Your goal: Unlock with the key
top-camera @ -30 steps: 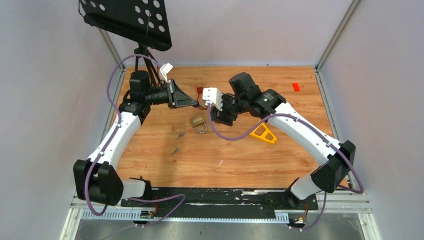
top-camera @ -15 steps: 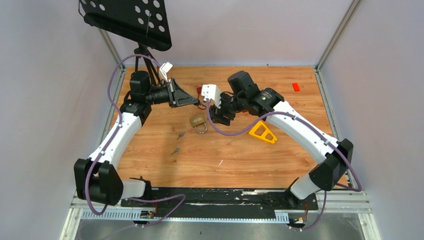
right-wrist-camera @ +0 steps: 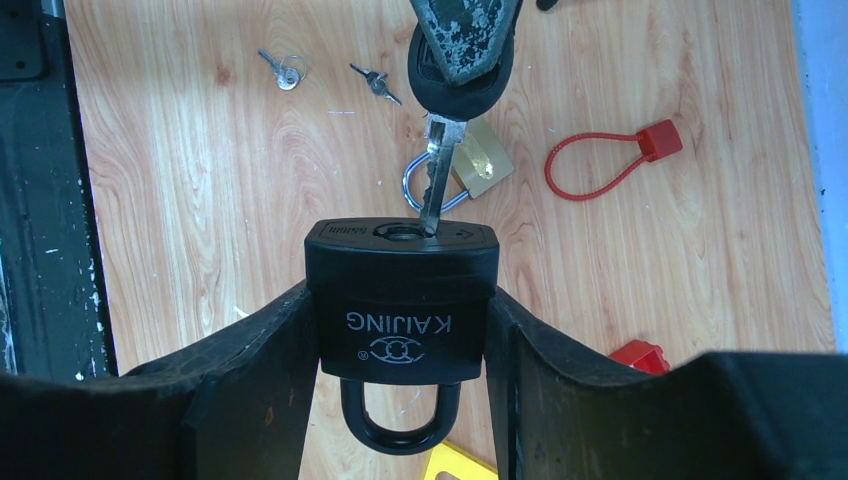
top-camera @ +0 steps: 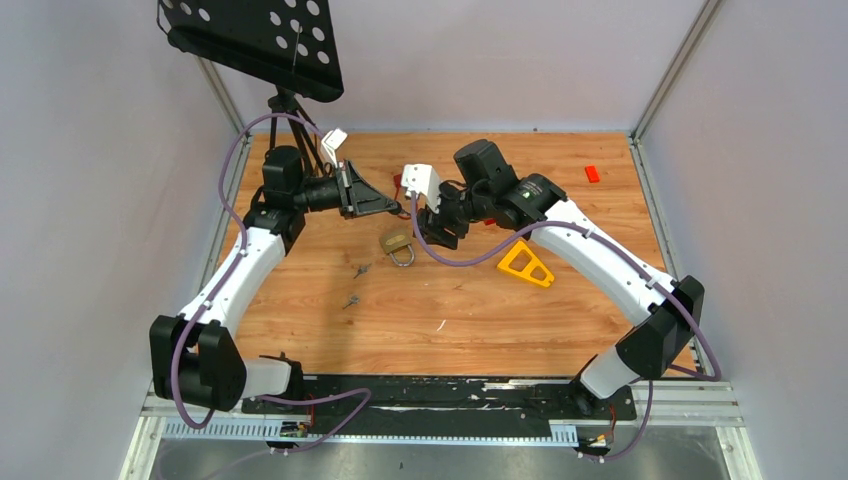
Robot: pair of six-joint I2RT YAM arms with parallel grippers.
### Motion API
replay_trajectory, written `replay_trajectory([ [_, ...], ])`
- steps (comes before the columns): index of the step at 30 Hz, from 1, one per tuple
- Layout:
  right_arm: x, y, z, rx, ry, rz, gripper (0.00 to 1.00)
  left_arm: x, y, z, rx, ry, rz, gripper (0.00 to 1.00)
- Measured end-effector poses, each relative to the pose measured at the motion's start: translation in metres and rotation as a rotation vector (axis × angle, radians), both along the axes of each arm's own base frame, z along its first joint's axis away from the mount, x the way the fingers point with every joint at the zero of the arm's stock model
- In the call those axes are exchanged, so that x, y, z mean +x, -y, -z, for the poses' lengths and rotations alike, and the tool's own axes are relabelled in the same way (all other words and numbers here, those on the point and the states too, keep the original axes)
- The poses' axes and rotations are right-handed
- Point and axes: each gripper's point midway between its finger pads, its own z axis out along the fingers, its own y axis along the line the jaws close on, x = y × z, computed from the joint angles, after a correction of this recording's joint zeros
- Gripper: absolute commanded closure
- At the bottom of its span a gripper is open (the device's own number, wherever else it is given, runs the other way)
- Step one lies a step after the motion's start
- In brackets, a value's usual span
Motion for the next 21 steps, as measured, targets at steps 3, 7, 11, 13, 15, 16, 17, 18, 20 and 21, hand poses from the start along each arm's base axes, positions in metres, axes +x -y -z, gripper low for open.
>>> replay_trajectory([
  [3,0.0000,-0.0001,0.0000,0.001,-0.001,0.001,1.00,0.0004,0.0000,0.0003,0.000,0.001,-0.002,1.00],
  [7,0.0000,0.0001,0.0000,0.001,-0.003,0.004,1.00,0.0005,0.0005,-0.0001,-0.002,-0.001,-0.003,1.00],
  [11,0.0007,0.0003,0.0005,-0.001,-0.005,0.009,1.00,0.0004,0.0013,0.0012,-0.002,0.000,-0.007,1.00],
  [13,0.0021,-0.0004,0.0007,-0.003,-0.007,0.013,1.00,0.0012,0.0011,0.0015,-0.002,0.001,-0.013,1.00],
  [15,0.0031,-0.0010,0.0018,-0.006,-0.009,0.015,1.00,0.0018,0.0010,0.0011,-0.001,0.005,-0.016,1.00],
  [16,0.0037,-0.0011,0.0023,-0.007,-0.009,0.016,1.00,0.0020,0.0010,0.0009,-0.001,0.006,-0.017,1.00],
  [17,0.0039,-0.0013,0.0025,-0.007,-0.009,0.017,1.00,0.0018,0.0011,0.0006,-0.002,0.008,-0.017,1.00],
  [18,0.0041,-0.0014,0.0024,-0.007,-0.008,0.018,1.00,0.0015,0.0011,0.0007,-0.002,0.008,-0.017,1.00],
  [20,0.0046,-0.0018,0.0015,-0.004,-0.007,0.020,1.00,0.0005,0.0011,0.0009,-0.003,0.007,-0.016,1.00],
  [21,0.0049,-0.0018,0.0012,-0.003,-0.006,0.021,1.00,0.0001,0.0011,0.0012,-0.003,0.006,-0.016,1.00],
])
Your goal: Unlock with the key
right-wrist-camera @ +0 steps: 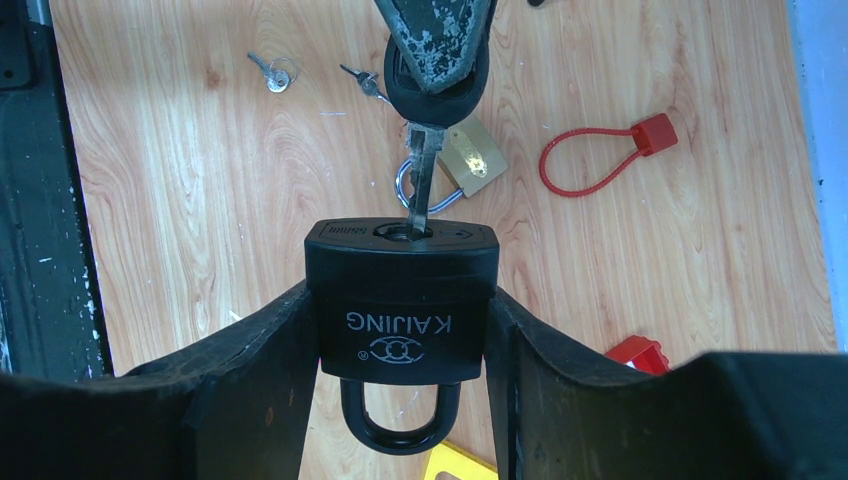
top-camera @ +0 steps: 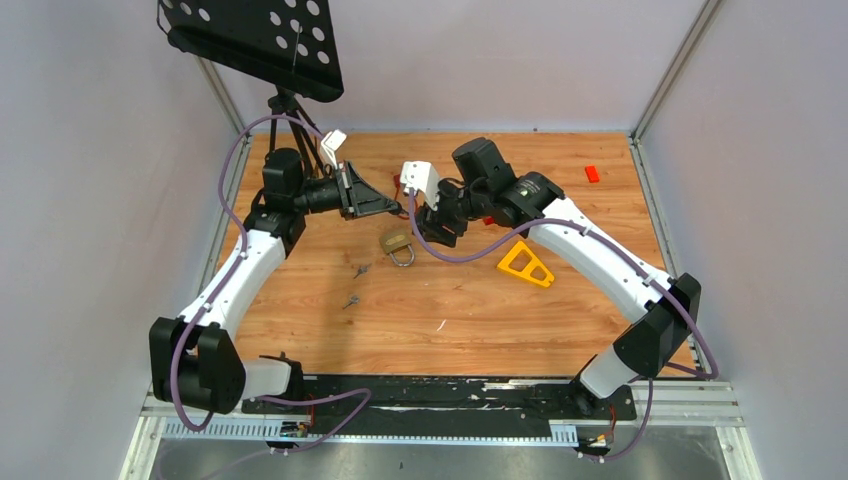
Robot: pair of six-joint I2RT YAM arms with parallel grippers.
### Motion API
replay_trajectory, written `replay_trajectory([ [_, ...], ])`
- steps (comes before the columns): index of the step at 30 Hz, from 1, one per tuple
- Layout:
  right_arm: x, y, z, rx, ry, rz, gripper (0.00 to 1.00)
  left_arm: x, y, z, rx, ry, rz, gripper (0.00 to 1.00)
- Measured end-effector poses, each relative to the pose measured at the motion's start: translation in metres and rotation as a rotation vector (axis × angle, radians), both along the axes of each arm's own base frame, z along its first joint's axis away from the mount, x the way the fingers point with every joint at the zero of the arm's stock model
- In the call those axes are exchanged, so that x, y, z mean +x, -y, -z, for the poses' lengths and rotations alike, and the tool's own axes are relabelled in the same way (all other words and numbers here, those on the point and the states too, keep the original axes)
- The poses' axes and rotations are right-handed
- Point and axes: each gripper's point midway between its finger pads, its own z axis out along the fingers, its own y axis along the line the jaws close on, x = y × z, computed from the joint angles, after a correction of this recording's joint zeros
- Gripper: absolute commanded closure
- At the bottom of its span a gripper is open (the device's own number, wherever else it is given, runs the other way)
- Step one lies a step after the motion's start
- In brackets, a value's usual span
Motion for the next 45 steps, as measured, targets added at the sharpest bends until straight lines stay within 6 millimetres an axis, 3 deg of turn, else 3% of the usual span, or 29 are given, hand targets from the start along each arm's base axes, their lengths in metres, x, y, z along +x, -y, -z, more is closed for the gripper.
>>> replay_trajectory([
  [45,0.005,-0.002,0.003,0.000,-0.057,0.067,1.00,0.002,0.000,0.008,-0.058,-0.002,-0.067,1.00],
])
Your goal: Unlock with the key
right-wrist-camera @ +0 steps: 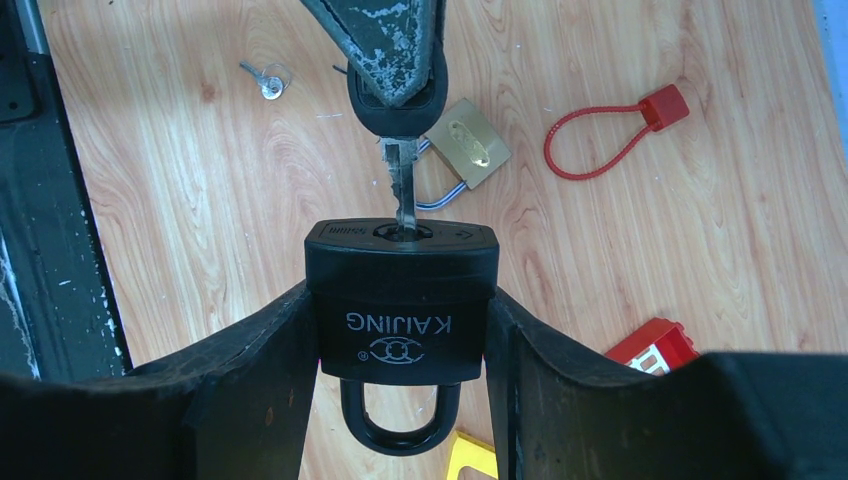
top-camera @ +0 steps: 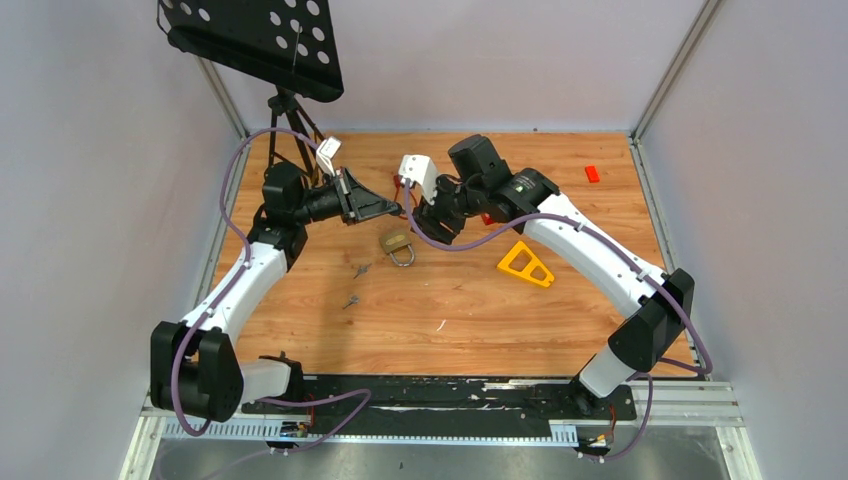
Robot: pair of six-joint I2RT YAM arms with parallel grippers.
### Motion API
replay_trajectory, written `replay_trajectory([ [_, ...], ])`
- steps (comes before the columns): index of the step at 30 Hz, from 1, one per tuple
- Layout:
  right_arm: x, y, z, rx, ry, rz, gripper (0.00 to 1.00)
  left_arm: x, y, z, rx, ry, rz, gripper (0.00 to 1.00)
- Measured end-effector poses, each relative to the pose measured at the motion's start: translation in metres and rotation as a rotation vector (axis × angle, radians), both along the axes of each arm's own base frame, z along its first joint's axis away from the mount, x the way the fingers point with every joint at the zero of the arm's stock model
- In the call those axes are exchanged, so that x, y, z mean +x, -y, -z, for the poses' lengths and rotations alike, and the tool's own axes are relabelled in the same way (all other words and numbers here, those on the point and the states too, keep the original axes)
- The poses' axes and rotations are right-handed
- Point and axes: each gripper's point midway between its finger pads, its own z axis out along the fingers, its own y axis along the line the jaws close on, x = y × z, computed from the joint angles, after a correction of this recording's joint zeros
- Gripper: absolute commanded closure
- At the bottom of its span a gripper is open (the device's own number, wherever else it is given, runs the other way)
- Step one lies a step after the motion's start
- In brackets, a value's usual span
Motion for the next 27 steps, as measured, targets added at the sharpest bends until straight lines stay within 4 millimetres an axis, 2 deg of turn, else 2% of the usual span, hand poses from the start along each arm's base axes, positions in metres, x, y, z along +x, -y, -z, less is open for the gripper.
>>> replay_trajectory([
  [13,0.009,0.001,-0.002,-0.011,0.038,0.042,1.00,0.002,-0.001,0.009,0.016,-0.043,-0.019,1.00],
  [27,0.007,-0.007,0.010,-0.061,0.079,-0.035,1.00,0.003,0.002,0.021,0.040,-0.084,0.003,1.00],
])
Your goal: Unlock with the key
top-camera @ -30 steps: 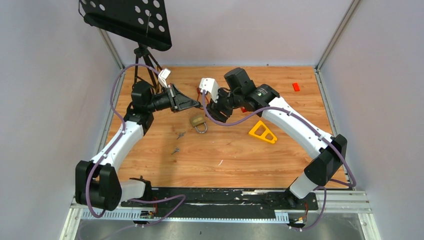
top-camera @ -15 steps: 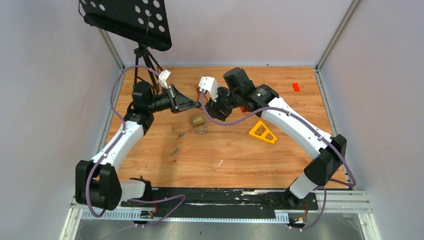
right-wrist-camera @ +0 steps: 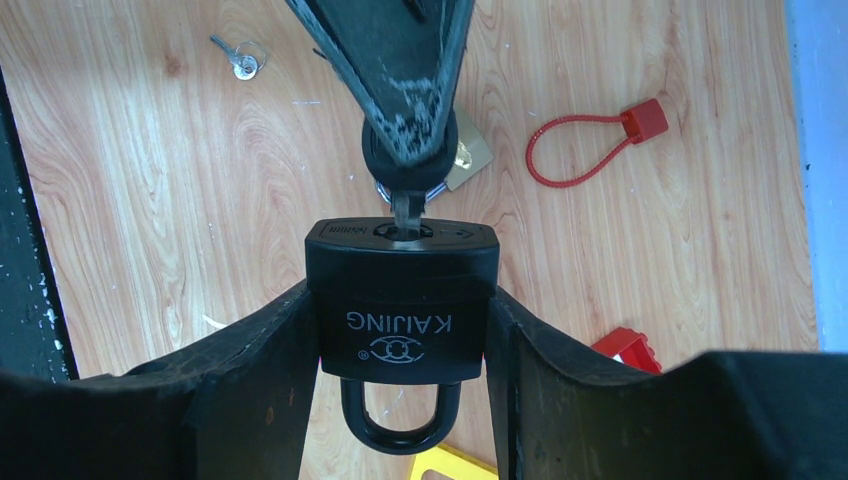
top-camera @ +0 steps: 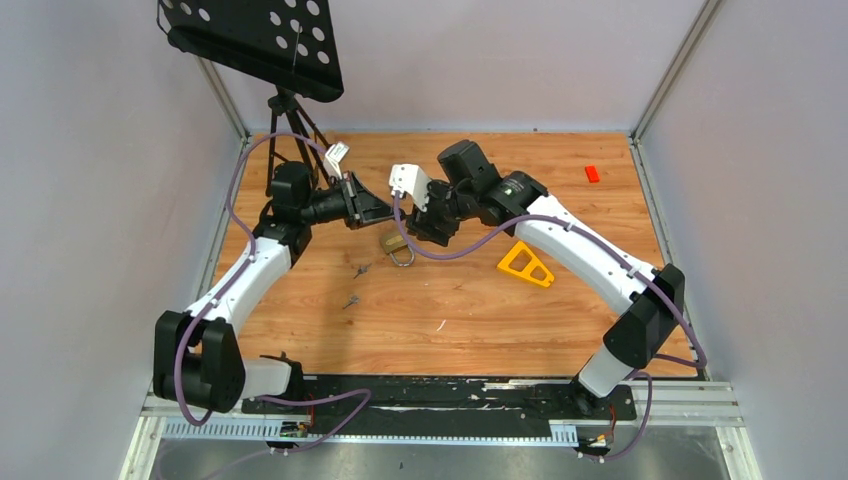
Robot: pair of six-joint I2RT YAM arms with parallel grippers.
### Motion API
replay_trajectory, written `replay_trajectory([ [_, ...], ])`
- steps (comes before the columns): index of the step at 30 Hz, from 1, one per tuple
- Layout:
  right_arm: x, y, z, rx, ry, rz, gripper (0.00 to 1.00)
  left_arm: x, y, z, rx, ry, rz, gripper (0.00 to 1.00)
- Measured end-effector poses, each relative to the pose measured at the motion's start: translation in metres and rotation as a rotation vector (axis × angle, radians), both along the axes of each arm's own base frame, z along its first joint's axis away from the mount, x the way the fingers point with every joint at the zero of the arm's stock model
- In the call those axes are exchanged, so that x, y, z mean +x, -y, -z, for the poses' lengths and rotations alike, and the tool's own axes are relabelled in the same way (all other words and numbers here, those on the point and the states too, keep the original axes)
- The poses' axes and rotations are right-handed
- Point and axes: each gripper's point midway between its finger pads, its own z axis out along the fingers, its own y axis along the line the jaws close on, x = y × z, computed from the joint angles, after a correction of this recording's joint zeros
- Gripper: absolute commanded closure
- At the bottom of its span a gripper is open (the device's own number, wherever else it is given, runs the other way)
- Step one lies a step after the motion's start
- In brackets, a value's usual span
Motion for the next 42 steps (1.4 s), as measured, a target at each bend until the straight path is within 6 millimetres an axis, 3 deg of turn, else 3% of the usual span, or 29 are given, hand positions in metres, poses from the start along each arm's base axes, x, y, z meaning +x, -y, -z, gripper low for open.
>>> replay_trajectory([
  [29,0.001,-0.001,0.011,-0.044,-0.021,0.001,1.00,-0.001,0.015,0.014,0.051,0.029,0.050,1.00],
  [37,-0.008,-0.001,0.005,0.074,-0.142,-0.093,1.00,-0.011,0.019,0.004,0.151,0.335,0.201,1.00],
  [42,-0.033,0.003,0.013,0.126,-0.305,-0.189,1.00,-0.037,0.024,0.010,0.229,0.606,0.360,1.00],
])
